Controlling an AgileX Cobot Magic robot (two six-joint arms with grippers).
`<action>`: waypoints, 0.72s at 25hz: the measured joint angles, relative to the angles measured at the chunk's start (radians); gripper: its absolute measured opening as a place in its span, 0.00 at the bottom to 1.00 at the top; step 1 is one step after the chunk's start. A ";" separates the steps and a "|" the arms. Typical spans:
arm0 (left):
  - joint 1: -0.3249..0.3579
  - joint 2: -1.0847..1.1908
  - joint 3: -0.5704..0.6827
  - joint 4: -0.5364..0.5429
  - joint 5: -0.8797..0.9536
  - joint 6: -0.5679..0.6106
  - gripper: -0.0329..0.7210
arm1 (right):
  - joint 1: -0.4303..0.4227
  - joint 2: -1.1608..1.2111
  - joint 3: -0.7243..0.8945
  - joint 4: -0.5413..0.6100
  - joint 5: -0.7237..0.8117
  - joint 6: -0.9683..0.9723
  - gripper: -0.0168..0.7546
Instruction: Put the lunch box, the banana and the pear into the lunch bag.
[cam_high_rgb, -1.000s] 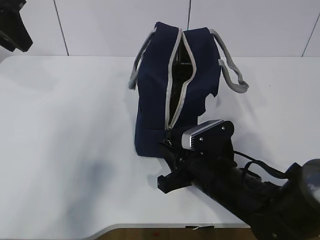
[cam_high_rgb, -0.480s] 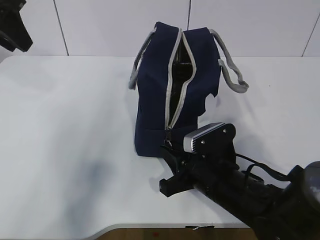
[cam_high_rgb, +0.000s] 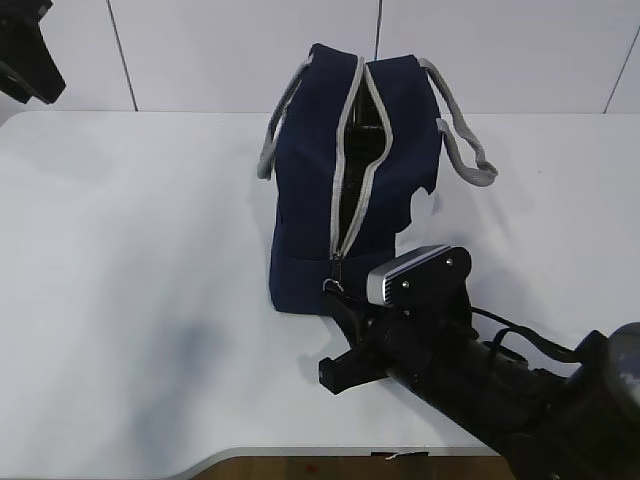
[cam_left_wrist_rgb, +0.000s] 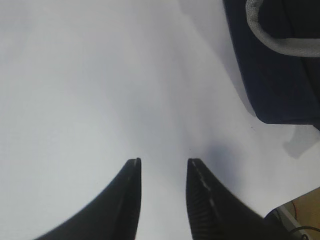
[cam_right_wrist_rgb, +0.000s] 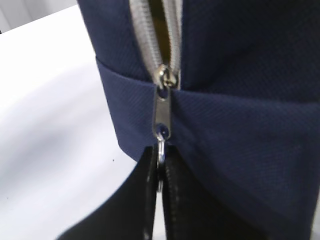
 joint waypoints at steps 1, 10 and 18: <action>0.000 0.000 0.000 0.000 0.000 0.000 0.36 | 0.000 0.000 0.000 0.000 0.000 0.000 0.06; 0.000 0.000 0.000 0.000 0.000 0.000 0.36 | 0.000 -0.011 0.002 0.000 0.000 0.000 0.03; 0.000 0.000 0.000 -0.038 0.000 0.000 0.36 | 0.000 -0.102 0.042 -0.017 0.019 0.000 0.03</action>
